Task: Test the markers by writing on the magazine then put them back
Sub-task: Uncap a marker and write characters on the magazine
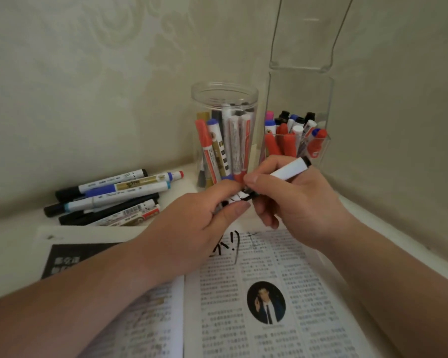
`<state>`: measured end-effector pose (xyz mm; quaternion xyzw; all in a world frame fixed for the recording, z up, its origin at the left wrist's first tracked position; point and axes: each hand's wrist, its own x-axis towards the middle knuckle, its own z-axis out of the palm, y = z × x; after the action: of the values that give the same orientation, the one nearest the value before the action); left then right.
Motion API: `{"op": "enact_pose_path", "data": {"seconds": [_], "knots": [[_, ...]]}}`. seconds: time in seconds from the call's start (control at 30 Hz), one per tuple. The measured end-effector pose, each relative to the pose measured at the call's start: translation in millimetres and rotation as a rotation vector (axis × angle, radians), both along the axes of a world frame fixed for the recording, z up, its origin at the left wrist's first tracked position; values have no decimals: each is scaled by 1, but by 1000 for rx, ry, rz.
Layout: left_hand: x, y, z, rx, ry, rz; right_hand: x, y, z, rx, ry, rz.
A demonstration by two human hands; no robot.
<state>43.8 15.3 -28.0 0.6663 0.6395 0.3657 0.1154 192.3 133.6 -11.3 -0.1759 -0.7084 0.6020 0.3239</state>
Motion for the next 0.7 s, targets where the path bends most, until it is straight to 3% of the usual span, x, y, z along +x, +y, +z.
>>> {"op": "enact_pose_path", "data": {"seconds": [0.23, 0.4, 0.7], "knots": [[-8, -2, -6, -51, -179, 10, 11, 18, 9, -35, -61, -54], [-14, 2, -10, -1, -107, 77, 35, 22, 34, -53, -388, 164], [-13, 7, -11, 27, -25, 22, 29, 13, -5, -13, -377, -19]]}}
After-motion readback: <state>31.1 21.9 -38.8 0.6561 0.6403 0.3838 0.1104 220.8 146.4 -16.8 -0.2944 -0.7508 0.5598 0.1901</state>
